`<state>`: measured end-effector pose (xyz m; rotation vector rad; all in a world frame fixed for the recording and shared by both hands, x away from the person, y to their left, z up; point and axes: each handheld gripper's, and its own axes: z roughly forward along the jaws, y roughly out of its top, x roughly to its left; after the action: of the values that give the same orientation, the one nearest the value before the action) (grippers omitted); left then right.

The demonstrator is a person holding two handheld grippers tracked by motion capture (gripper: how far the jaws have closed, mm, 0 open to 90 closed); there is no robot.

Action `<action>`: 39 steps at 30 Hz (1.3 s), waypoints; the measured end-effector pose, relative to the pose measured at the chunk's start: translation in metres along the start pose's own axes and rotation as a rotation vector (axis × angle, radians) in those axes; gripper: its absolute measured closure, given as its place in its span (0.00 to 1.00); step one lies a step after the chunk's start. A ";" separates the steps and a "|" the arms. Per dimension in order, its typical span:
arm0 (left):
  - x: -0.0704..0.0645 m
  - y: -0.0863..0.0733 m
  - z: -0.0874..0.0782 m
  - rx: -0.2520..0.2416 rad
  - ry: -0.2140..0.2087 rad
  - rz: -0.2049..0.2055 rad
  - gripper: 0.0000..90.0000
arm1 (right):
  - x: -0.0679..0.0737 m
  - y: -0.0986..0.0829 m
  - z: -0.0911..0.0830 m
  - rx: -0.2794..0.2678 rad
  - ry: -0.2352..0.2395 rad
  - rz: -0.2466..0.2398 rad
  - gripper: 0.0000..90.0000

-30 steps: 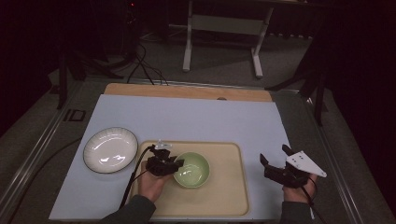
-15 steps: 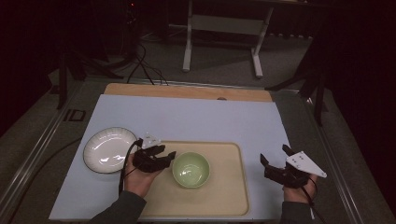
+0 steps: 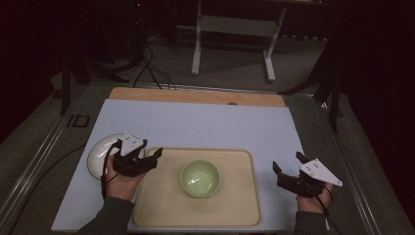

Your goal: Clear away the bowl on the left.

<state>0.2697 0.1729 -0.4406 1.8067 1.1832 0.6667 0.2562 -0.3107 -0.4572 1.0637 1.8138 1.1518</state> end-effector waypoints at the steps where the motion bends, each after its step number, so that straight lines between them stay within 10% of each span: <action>1: 0.003 0.000 -0.002 -0.006 0.010 0.002 0.44 | 0.000 0.000 0.000 0.000 0.000 0.001 0.15; 39: 0.094 -0.039 -0.051 -0.038 0.278 -0.164 0.22 | -0.001 -0.002 0.002 -0.004 -0.006 0.014 0.15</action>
<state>0.2502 0.2844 -0.4510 1.6004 1.4741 0.8576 0.2576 -0.3119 -0.4595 1.0785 1.8017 1.1593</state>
